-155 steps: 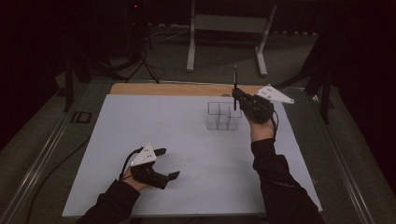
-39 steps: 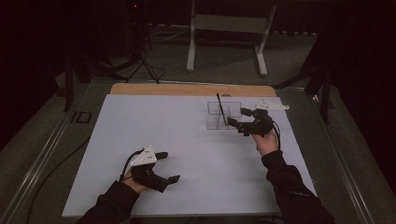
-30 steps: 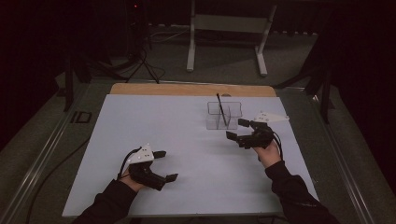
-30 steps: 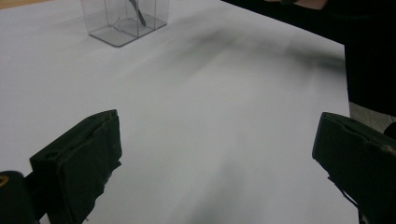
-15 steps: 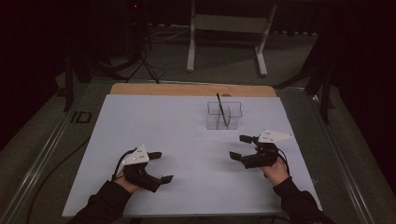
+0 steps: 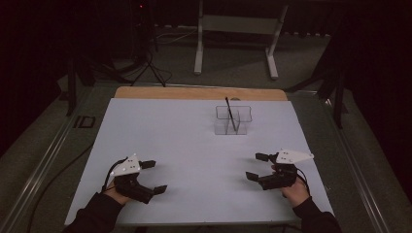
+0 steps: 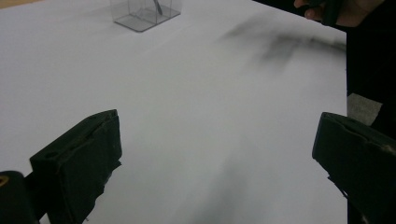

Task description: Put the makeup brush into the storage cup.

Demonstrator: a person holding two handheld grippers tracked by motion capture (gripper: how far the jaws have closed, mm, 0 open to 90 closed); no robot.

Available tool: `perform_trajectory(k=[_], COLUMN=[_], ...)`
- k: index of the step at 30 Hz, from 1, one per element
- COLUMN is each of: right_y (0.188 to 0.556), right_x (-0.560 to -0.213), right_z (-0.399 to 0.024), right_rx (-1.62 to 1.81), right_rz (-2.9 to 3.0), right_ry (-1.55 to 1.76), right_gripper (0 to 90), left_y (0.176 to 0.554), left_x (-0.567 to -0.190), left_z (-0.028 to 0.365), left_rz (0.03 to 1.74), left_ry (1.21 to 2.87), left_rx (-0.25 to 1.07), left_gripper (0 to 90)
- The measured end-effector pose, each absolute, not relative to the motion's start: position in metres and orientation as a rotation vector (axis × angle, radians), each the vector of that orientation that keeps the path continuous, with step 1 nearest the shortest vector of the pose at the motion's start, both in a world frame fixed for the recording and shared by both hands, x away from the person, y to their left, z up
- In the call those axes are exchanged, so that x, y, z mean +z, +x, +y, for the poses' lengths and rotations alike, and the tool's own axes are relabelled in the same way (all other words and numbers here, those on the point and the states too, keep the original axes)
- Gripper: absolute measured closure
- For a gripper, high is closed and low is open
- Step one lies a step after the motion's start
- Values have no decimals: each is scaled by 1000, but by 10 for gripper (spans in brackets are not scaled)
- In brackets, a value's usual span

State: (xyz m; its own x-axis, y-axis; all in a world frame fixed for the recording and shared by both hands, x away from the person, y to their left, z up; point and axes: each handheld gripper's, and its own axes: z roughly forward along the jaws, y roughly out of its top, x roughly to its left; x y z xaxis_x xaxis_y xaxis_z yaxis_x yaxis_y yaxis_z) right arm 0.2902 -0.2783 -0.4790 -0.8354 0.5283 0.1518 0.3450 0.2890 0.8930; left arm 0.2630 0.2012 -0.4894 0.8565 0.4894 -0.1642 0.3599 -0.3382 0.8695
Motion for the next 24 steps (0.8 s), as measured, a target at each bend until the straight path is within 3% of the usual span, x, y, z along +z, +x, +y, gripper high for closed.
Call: perform_trajectory(k=[24], right_y=[261], right_x=[-497], right_z=[-313], right_rx=[1508], right_rz=[2414], right_ry=[910], right_gripper=[144], left_y=[241], left_x=[-504], left_z=[242], left_rz=[686], left_ry=[1980], left_rx=[166], left_gripper=[25])
